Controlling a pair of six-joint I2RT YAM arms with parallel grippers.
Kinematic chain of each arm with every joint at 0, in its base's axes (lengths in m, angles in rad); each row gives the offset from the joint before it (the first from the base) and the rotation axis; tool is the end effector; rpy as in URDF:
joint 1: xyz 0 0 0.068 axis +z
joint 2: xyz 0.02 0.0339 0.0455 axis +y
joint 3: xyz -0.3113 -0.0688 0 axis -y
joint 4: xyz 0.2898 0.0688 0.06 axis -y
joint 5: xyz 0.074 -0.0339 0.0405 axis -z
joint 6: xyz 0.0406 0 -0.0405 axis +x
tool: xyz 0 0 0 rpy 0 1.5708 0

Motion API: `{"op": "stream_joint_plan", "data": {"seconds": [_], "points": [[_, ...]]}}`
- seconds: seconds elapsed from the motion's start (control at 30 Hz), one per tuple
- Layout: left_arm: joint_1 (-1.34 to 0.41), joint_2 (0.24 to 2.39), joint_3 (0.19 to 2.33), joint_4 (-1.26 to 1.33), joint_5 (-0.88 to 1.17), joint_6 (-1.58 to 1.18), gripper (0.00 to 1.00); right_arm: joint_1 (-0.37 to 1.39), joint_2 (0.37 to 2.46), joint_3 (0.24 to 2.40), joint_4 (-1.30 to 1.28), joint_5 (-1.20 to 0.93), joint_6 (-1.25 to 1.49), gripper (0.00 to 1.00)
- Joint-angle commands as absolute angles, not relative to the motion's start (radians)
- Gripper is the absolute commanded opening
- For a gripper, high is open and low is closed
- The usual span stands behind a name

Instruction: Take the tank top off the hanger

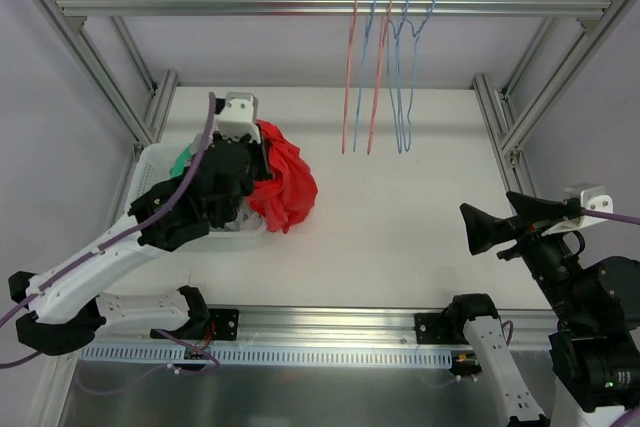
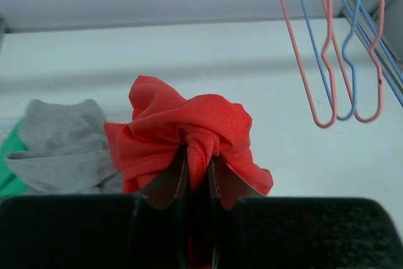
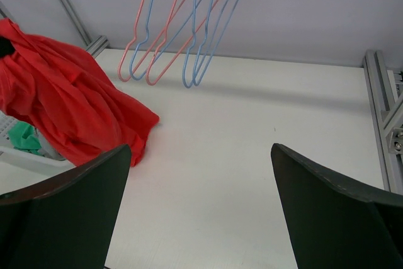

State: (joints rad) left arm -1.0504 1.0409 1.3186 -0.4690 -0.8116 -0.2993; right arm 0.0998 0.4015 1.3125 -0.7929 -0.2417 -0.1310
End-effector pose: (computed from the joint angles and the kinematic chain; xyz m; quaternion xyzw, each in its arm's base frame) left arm 0.1374 -0.1806 0.4999 0.0263 0.7515 -0.1275 0.6468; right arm -0.0245 0.0073 0.5143 -0.1654 0.6445 0.0685 0.7433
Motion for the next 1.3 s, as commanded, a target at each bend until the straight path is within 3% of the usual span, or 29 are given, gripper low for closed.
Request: {"op": "stream_joint_plan", "data": {"seconds": [0.0,0.33,0.5,0.67,0.9,1.27], "points": [[-0.994,1.029,1.465,-0.488,-0.850,-0.184,0.00,0.095,0.408,1.338,-0.726,-0.267,-0.107,0.99],[-0.841,1.144,1.859,-0.494,-0.871,0.038,0.00,0.097,0.425,1.309,-0.683,-0.301,-0.086,0.99],[-0.732,1.177,1.891,-0.499,-0.904,0.058,0.00,0.095,0.425,1.292,-0.673,-0.314,-0.078,0.99],[-0.620,1.147,1.793,-0.540,-0.842,-0.038,0.00,0.097,0.425,1.285,-0.661,-0.334,-0.068,1.00],[-0.286,1.082,1.539,-0.601,-0.592,-0.291,0.00,0.097,0.417,1.275,-0.658,-0.350,-0.064,1.00],[-0.020,1.084,1.182,-0.597,-0.646,-0.650,0.00,0.097,0.407,1.244,-0.655,-0.374,-0.066,0.99]]}}
